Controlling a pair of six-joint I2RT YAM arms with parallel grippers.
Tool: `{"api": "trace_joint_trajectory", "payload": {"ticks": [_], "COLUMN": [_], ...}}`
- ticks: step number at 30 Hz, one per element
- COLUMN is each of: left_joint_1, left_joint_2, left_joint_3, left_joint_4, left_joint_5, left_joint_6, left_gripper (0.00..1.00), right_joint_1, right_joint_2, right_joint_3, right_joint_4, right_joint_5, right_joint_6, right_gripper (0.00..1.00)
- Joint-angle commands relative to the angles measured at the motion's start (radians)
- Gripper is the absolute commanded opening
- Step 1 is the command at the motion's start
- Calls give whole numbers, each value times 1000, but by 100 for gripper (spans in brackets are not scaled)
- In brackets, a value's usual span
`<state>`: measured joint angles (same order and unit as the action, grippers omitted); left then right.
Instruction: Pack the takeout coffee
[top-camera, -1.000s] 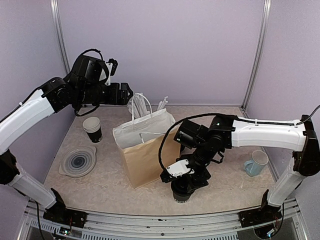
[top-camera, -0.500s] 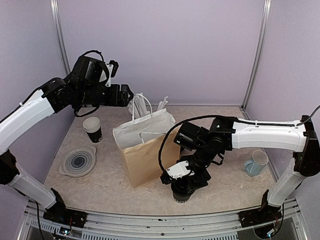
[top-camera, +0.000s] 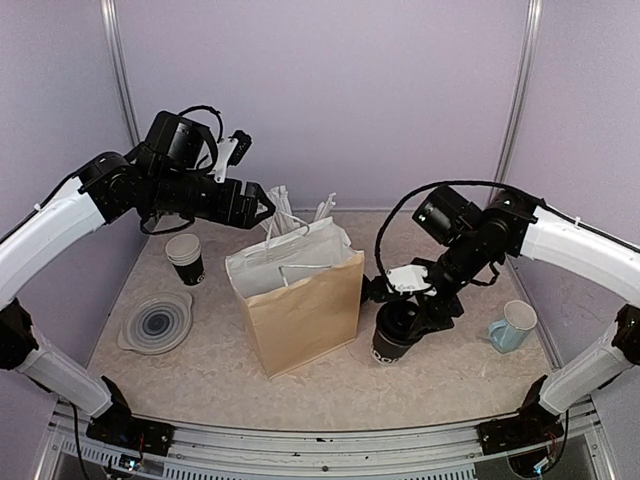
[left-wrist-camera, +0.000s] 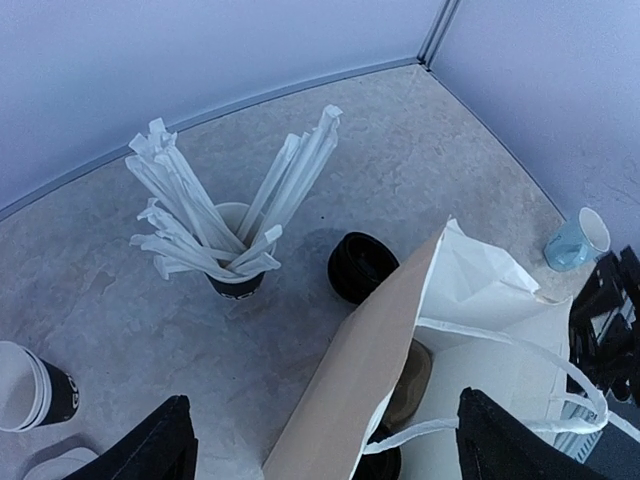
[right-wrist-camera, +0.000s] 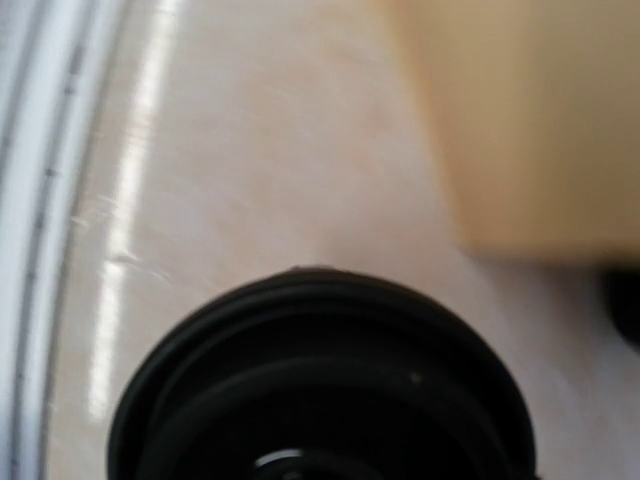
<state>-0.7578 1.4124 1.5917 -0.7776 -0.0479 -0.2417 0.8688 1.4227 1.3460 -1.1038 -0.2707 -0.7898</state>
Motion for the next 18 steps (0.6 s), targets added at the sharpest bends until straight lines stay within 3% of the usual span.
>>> {"api": "trace_joint_trajectory", "payload": {"ticks": [1, 7, 13, 18], "left_joint_1": [5, 8, 8, 9], "left_joint_2": [-80, -145, -154, -54], "left_joint_3": [-37, -58, -81, -59], "left_joint_4": [-20, 0, 13, -20], "left_joint_5": [52, -18, 41, 96], "left_joint_6": [14, 13, 51, 115], "left_gripper": [87, 87, 86, 83], "right_joint_1": [-185, -395, -410, -407], "right_joint_2": [-68, -64, 39, 145], "right_joint_3": [37, 234, 499, 737], "right_joint_4": [-32, -21, -45, -53], "right_joint_5": [-48, -120, -208, -337], "right_joint_6": [-47, -77, -58, -26], "right_gripper": [63, 62, 62, 62]}}
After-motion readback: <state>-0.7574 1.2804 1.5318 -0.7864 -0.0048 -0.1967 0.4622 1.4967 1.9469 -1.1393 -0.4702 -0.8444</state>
